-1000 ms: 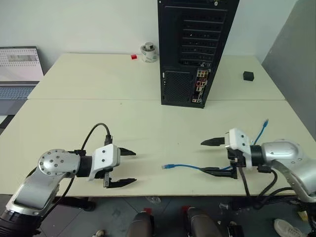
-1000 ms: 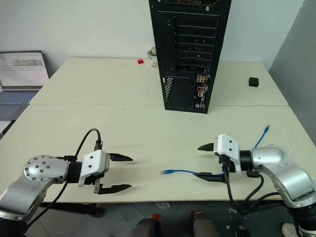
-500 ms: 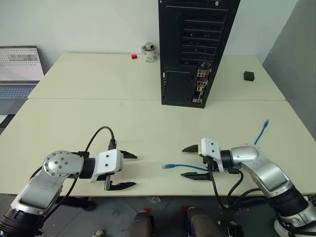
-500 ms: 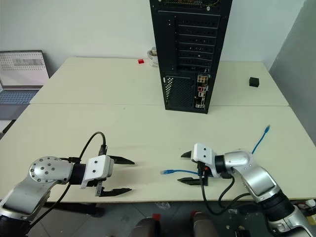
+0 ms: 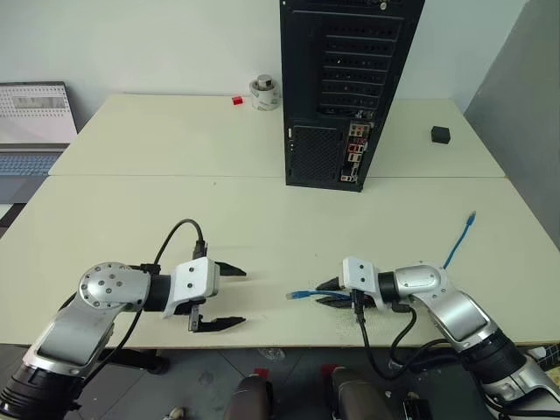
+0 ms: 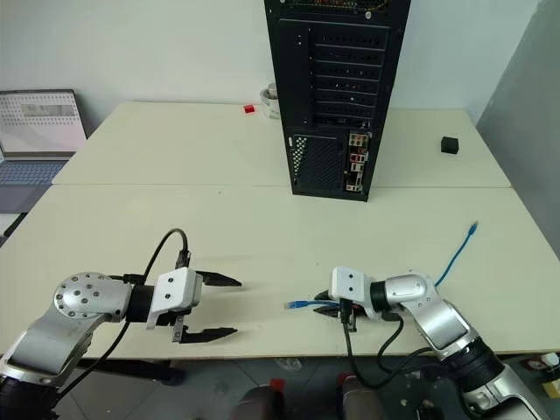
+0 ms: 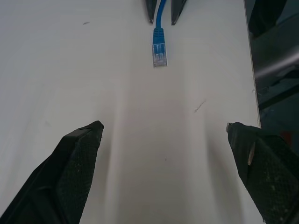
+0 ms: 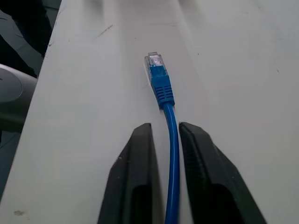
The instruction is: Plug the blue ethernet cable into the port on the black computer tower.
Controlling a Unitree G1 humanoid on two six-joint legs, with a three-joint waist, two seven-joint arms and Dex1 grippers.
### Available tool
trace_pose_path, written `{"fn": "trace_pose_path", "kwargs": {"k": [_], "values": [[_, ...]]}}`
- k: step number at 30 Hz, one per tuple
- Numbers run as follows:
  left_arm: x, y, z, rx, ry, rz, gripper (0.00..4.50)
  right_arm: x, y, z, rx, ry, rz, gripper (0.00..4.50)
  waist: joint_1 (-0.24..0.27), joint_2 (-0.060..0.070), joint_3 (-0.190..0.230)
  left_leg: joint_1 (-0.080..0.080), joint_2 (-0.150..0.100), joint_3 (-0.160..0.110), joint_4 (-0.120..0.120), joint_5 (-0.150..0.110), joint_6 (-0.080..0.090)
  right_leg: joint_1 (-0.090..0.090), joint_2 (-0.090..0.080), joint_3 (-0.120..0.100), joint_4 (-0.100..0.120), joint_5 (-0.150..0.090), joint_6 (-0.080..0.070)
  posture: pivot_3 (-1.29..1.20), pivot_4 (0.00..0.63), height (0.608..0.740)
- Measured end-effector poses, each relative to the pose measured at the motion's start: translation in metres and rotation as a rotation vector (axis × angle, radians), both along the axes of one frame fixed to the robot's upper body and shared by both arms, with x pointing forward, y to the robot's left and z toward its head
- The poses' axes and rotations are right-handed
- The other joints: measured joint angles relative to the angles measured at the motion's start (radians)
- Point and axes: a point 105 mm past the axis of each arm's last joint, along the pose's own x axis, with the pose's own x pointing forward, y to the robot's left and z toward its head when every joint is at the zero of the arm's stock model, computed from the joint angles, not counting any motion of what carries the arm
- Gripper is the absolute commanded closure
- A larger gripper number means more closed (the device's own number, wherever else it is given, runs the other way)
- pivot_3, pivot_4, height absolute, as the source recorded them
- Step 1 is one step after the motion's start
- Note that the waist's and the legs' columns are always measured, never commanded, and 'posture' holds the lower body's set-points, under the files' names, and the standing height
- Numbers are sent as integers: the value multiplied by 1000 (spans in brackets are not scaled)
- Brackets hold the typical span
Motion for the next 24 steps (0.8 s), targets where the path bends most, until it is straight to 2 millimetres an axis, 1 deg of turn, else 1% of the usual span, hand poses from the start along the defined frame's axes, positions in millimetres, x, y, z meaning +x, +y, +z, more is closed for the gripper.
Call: {"fn": "trace_pose_path", "kwargs": {"k": [1,6,9,13,19,21,22,24], "values": [[0,0,0,-2,0,0,0,0,0,0,-1,-1,0,4442,0,0,0,0,0,0,0,0,0,0,0,0,0,0,0,0,150,740],[8,-2,-5,-38,0,36,0,0,2,1,9,11,-5,4442,0,0,0,0,0,0,0,0,0,0,0,0,0,0,0,0,150,740],[16,-6,-2,-73,-18,52,0,2,9,10,24,6,-1,4442,0,0,0,0,0,-1,0,0,0,0,0,0,1,0,0,0,150,740],[20,-16,-2,-102,-19,36,0,5,18,23,37,-23,7,4442,0,0,0,0,0,-2,0,0,0,0,0,0,0,0,0,0,150,740],[26,-25,-4,-132,-1,15,0,7,26,27,51,12,-7,4442,0,0,0,0,0,-2,0,0,0,0,0,0,0,0,0,0,150,740],[29,-27,-3,-141,3,10,362,9,28,31,54,3,-6,4500,0,0,0,0,0,-2,0,0,0,0,0,-1,1,0,0,0,150,740],[29,-27,-3,-143,7,8,453,10,29,31,56,4,-7,4500,0,0,0,0,0,-2,0,0,0,0,0,-1,1,0,0,0,150,740],[29,-28,-4,-155,29,8,904,9,31,31,60,7,-7,4500,0,0,0,0,0,-2,0,0,0,0,0,-1,0,0,0,0,150,740]]}}
